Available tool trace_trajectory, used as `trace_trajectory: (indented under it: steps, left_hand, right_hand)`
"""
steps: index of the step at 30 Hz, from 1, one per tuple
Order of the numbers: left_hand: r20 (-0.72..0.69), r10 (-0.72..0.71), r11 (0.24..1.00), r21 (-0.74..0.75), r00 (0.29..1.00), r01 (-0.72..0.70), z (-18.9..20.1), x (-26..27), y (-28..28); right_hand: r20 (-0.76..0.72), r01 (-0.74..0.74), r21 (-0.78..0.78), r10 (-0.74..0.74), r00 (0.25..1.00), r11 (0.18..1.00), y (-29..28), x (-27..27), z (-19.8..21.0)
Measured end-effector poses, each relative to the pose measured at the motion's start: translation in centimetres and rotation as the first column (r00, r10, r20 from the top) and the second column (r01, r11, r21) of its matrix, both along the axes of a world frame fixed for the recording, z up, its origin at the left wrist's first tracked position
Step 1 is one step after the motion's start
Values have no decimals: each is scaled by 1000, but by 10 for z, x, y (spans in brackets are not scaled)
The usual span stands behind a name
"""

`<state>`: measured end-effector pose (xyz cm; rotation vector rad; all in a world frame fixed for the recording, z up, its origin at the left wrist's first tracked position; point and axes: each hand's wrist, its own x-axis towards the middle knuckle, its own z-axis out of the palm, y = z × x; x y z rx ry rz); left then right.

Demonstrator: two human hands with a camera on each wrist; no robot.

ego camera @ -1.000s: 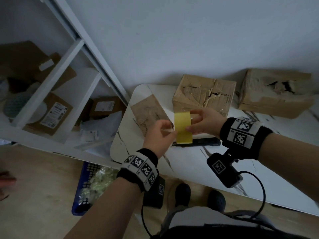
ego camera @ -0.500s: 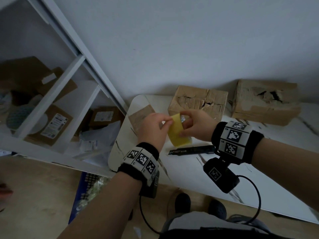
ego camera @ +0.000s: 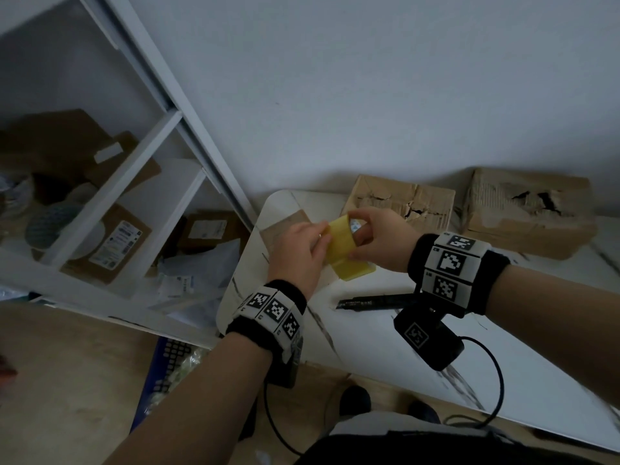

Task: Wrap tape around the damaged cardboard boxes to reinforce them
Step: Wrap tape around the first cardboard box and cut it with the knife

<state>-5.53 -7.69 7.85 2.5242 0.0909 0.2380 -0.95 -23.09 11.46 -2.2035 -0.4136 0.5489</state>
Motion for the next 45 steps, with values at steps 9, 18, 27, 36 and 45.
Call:
trace_trajectory:
  steps: [9,18,27,36,45]
  left_hand:
    - [149,18,999,24,989,-22,2,5,13]
    - [137,95,982,-173,986,-71,3,17,25]
    - [-56,115,978,-170,992,-123,4,28,29]
    - [-156,115,947,-281,981,-156,8,35,24]
    - [-10,102,994,-45,995,-102,12,30,26]
  right_hand:
    - [-31,65,13,-65,997,998,15,8,2]
    - [29,33,10,-33,999,999,29,13,5]
    - [135,-14,-104,28,990,994,37,16,6]
    - [283,-70,-340,173,943,938,42,21,11]
    - [257,-45,-341,139,956,939,49,21,12]
